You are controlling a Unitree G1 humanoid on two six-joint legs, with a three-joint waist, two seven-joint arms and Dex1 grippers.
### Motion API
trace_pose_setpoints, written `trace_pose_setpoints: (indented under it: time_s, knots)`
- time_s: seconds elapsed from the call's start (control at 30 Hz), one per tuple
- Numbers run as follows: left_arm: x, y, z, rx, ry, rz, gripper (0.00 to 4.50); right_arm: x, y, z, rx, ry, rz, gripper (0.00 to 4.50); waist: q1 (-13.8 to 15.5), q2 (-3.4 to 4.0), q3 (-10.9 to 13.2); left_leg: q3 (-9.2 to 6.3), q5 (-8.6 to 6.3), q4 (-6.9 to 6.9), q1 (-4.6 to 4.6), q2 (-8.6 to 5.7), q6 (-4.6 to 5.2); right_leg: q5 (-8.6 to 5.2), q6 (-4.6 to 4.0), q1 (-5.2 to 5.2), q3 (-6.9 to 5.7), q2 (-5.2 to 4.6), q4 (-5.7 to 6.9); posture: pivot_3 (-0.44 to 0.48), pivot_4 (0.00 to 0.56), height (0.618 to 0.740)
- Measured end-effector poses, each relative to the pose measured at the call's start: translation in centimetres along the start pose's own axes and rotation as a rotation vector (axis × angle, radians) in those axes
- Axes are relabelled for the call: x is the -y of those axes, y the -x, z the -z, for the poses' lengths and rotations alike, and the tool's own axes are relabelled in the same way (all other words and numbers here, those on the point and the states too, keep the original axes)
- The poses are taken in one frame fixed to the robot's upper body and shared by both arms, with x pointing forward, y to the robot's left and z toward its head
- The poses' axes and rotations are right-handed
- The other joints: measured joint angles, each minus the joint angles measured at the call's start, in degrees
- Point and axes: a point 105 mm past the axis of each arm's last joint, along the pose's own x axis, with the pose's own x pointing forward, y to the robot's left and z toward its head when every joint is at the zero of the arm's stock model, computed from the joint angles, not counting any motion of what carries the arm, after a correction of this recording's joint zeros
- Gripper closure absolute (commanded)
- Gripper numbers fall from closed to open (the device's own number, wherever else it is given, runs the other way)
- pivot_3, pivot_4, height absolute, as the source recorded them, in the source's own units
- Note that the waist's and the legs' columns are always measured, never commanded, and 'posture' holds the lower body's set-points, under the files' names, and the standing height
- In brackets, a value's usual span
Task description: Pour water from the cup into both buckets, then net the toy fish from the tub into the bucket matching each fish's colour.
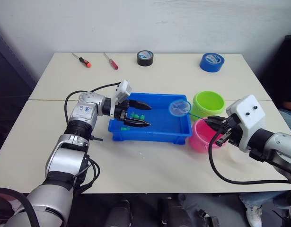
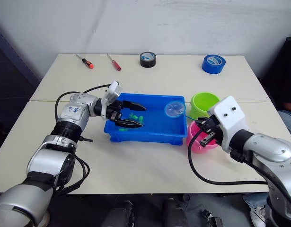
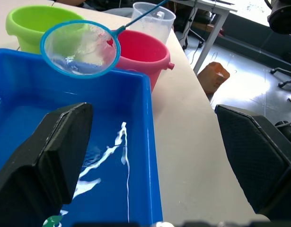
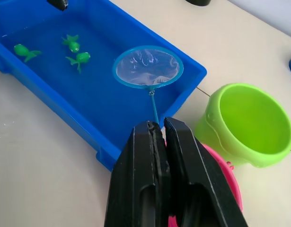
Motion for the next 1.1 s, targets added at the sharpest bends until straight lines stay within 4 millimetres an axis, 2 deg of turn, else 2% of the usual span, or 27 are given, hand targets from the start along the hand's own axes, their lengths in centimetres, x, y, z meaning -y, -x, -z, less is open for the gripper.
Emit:
trace_pose_setpoints:
  time_s: [0.17,0.33,0.53,0.77,0.97,1.1]
  knots:
    - [0.0,0.1,0.1,-0.02,-0.019,-0.003,0.03,-0.3,-0.2,0.0,-0.001,-0.003,-0.009,4.5,0.04,0.0,0.0,0.0,0.0,0.0,-0.01,0.0,0.01,0.0,0.0,0.0,0.0,0.0,0.0,0.0,0.15,0.736]
    - [-0.2,1.0,0.2,-0.043,-0.021,-0.028,0.03,-0.7,-0.4,-0.1,-0.004,0.015,-0.035,4.5,-0.04,0.0,0.0,0.0,0.0,0.0,-0.01,0.0,0.01,0.0,0.0,-0.02,0.0,0.0,0.02,0.0,0.15,0.736]
    - [-0.2,1.7,0.0,-0.076,-0.078,-0.055,0.03,-0.7,-0.6,-1.5,0.026,0.11,-0.052,4.5,-0.04,0.0,0.0,-0.01,-0.02,-0.01,-0.02,0.0,0.03,0.0,0.0,-0.02,0.0,-0.01,-0.01,0.0,0.15,0.736]
    - [0.7,5.8,2.2,-0.185,-0.085,-0.17,0.03,-2.6,-2.3,-0.3,-0.023,0.213,-0.169,4.5,-0.61,0.0,0.0,0.0,0.0,-0.08,-0.02,0.02,0.0,0.0,0.0,-0.07,0.02,-0.02,-0.01,0.0,0.15,0.736]
    - [1.3,8.3,3.0,-0.243,-0.074,-0.263,0.03,-2.0,-4.5,0.3,-0.041,0.285,-0.194,4.5,-0.31,0.0,0.0,0.0,0.0,-0.06,-0.02,0.01,0.01,0.0,0.0,-0.07,0.02,-0.04,-0.04,0.0,0.15,0.736]
    - [1.2,8.9,3.5,-0.254,-0.066,-0.317,0.03,-1.4,-5.9,1.3,-0.079,0.312,-0.197,4.5,-0.07,0.0,0.0,0.0,0.0,-0.06,-0.04,0.01,0.01,0.0,-0.01,-0.08,0.0,-0.06,-0.05,0.0,0.15,0.736]
